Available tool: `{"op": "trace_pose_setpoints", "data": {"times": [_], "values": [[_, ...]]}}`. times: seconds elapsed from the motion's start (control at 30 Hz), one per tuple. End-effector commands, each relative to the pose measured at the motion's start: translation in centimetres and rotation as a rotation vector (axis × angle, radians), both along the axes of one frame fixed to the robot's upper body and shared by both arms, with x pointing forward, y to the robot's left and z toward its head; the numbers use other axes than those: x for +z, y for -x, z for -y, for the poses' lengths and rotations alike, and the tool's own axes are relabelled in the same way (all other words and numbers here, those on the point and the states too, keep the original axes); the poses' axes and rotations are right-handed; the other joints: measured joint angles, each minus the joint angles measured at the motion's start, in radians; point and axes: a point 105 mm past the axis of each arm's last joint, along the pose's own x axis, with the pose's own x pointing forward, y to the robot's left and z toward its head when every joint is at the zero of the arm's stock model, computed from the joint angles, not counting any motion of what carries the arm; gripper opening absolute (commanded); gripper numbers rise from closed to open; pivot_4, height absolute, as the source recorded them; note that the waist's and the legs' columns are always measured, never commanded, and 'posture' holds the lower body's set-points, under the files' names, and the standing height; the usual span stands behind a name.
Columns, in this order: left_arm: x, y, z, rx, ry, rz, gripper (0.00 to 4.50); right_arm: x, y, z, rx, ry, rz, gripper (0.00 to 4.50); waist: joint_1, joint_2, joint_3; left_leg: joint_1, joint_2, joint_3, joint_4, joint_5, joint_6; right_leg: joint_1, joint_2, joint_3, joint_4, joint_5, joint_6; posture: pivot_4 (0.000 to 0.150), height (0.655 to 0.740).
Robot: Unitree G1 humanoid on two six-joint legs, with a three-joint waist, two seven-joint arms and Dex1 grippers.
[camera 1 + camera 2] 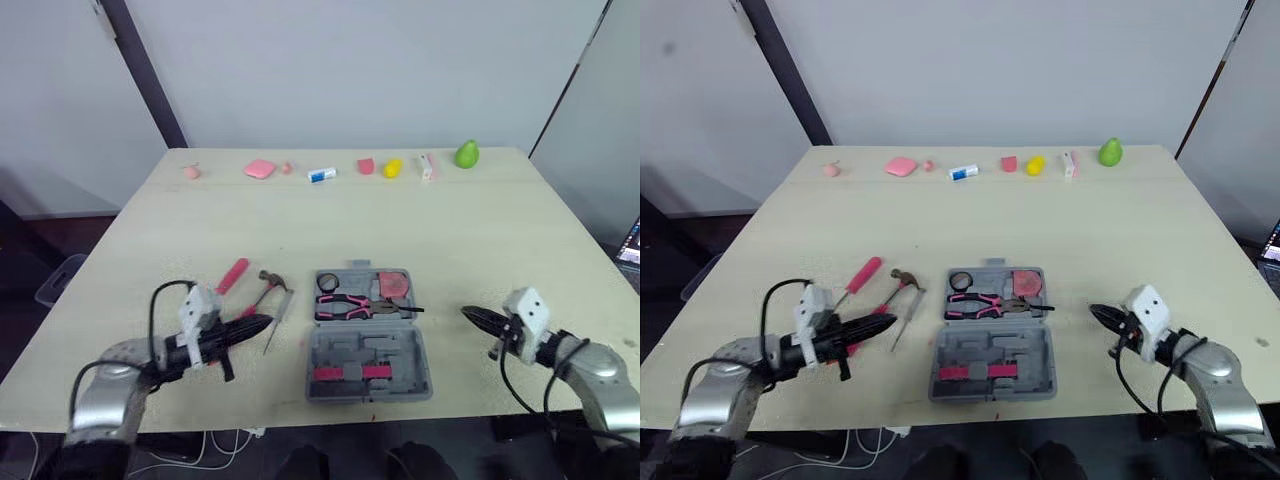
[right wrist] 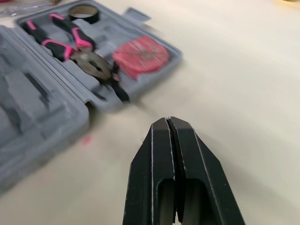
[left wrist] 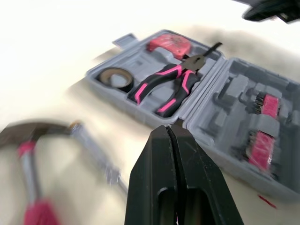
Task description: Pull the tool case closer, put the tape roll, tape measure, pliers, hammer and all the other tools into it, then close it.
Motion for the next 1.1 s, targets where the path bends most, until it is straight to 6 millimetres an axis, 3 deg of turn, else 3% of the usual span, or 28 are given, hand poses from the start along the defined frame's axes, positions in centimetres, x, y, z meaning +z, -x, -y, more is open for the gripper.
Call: {"op": "trace_pose_setpoints", "data": {"times": [0.03, 0.07, 0.1, 0.17, 0.3, 0.37, 0.47, 0.67, 0.87, 1.0, 1.1], "values": [[0.9, 1.4, -2.6, 0.093, 0.009, 0.059, 0.00, 1.2, 1.5, 1.8, -0.063, -0.028, 0.075, 0.51, 0.000, 0.000, 0.000, 0.000, 0.000, 0.000, 0.000, 0.000, 0.000, 0.000, 0.000, 0.000, 0.000, 0.000, 0.000, 0.150, 0.7400], [0.6, 2.2, -3.6, 0.135, 0.002, 0.052, 0.52, 1.0, 2.3, 2.7, -0.097, -0.035, 0.070, 1.15, 0.000, 0.000, 0.000, 0.001, 0.000, 0.000, 0.000, 0.000, 0.000, 0.000, 0.000, 0.000, 0.000, -0.001, -0.002, 0.150, 0.7400], [0.4, 2.9, -4.4, 0.167, -0.004, 0.046, 0.70, 0.8, 3.0, 3.4, -0.120, -0.037, 0.066, 1.37, 0.000, 0.000, 0.000, 0.001, 0.000, 0.001, 0.000, 0.000, 0.000, 0.000, 0.000, 0.000, 0.000, -0.002, -0.003, 0.150, 0.7400], [0.0, 4.1, -6.0, 0.228, -0.022, 0.034, 1.56, 0.6, 4.2, 4.6, -0.156, -0.040, 0.058, 2.23, 0.001, 0.000, 0.000, 0.001, 0.000, 0.001, 0.000, 0.000, 0.000, 0.000, -0.001, 0.000, -0.001, -0.002, -0.003, 0.150, 0.7400], [-0.8, 6.1, -8.4, 0.322, -0.037, 0.006, 3.66, 0.1, 6.1, 6.3, -0.200, -0.042, 0.041, 4.42, 0.001, 0.000, 0.000, 0.002, 0.000, 0.002, 0.000, 0.000, 0.000, 0.000, -0.002, 0.001, -0.001, -0.004, 0.000, 0.150, 0.7400], [-1.0, 7.1, -9.8, 0.376, -0.045, 0.000, 4.48, -0.1, 7.1, 7.1, -0.219, -0.058, 0.035, 4.50, 0.000, 0.000, 0.000, 0.003, 0.001, 0.002, 0.000, 0.000, 0.000, 0.001, -0.002, 0.001, -0.001, -0.005, 0.001, 0.150, 0.7400], [-1.0, 8.3, -11.5, 0.440, -0.061, -0.007, 4.48, -0.3, 8.5, 8.0, -0.242, -0.083, 0.026, 4.50, 0.001, 0.000, 0.000, 0.003, 0.003, 0.002, 0.000, 0.000, 0.000, 0.000, -0.002, 0.001, -0.001, -0.005, 0.001, 0.150, 0.7400], [-1.2, 9.5, -12.3, 0.456, -0.077, -0.019, 4.48, -1.0, 9.9, 9.6, -0.294, -0.093, 0.001, 4.50, 0.001, -0.001, 0.000, 0.003, 0.004, 0.002, 0.000, 0.000, 0.000, 0.000, -0.003, 0.001, -0.001, -0.005, 0.001, 0.150, 0.7400], [-0.8, 8.8, -11.2, 0.419, -0.061, -0.002, 4.48, -1.6, 10.0, 10.2, -0.295, -0.080, -0.011, 4.50, 0.001, 0.000, 0.000, 0.003, 0.005, 0.002, 0.000, 0.000, 0.000, 0.000, -0.004, 0.002, -0.001, -0.005, 0.001, 0.150, 0.7400], [-0.5, 8.1, -10.2, 0.386, -0.075, 0.007, 4.48, -0.8, 9.2, 9.6, -0.252, -0.064, 0.014, 4.50, 0.001, 0.000, 0.000, 0.003, 0.005, 0.002, 0.000, 0.000, 0.000, 0.000, -0.004, 0.002, -0.001, -0.005, 0.001, 0.150, 0.7400], [-0.3, 7.2, -8.7, 0.354, -0.092, 0.013, 4.48, 0.6, 8.2, 8.2, -0.174, -0.068, 0.052, 4.50, 0.001, 0.000, 0.000, 0.003, 0.005, 0.002, -0.001, 0.000, 0.000, 0.000, -0.003, 0.002, -0.001, -0.005, 0.001, 0.150, 0.7400]]}}
